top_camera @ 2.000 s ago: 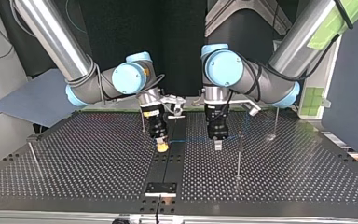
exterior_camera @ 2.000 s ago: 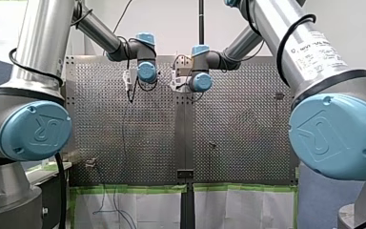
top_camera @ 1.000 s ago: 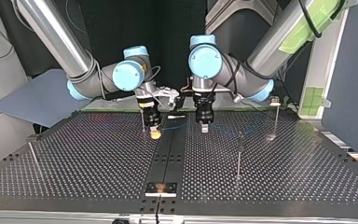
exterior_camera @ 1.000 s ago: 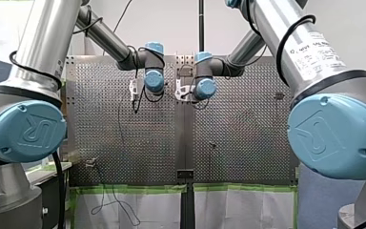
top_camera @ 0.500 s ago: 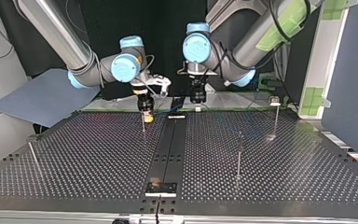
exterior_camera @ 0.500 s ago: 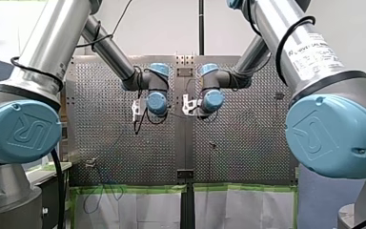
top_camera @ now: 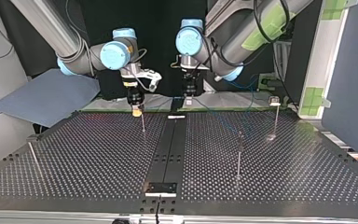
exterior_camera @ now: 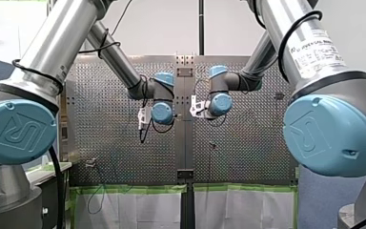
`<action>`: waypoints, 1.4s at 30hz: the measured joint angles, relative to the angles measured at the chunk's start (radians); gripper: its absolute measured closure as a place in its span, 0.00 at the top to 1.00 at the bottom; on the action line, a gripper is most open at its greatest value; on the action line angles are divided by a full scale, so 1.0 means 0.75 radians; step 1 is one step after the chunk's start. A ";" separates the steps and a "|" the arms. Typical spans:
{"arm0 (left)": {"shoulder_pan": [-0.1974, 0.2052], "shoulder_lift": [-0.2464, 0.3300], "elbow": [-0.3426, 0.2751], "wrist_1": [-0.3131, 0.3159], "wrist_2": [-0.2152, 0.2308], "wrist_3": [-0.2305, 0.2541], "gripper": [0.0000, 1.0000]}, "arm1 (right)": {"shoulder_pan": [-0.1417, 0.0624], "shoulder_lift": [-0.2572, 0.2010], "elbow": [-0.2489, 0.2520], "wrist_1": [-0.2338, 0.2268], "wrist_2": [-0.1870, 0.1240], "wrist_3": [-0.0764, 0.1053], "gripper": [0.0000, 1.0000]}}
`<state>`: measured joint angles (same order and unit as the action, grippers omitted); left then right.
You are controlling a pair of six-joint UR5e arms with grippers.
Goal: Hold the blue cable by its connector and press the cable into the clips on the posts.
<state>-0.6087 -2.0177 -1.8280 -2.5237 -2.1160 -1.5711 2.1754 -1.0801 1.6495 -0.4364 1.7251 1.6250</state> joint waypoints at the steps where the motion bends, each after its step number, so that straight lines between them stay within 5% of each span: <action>1: -0.006 -0.004 0.000 0.011 -0.002 -0.001 0.00 | -0.006 -0.016 0.016 -0.016 -0.001 0.014 0.00; 5: -0.026 -0.013 0.000 0.045 -0.010 -0.011 0.00 | -0.021 -0.064 0.065 -0.065 -0.020 0.048 0.00; 20: -0.054 -0.128 0.000 0.170 -0.012 -0.068 0.00 | -0.057 0.000 0.266 -0.259 -0.035 0.022 0.00; 34: -0.074 -0.265 0.014 0.217 0.016 -0.079 0.00 | -0.134 0.134 0.283 -0.275 -0.038 0.028 0.00; 42: -0.114 -0.317 0.093 0.194 0.003 -0.080 0.00 | -0.165 0.145 0.277 -0.322 -0.043 0.033 0.00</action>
<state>-0.6944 -2.2554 -1.7582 -2.3782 -2.1138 -1.6311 2.0514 -0.9710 1.8571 -0.6776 1.6928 1.6495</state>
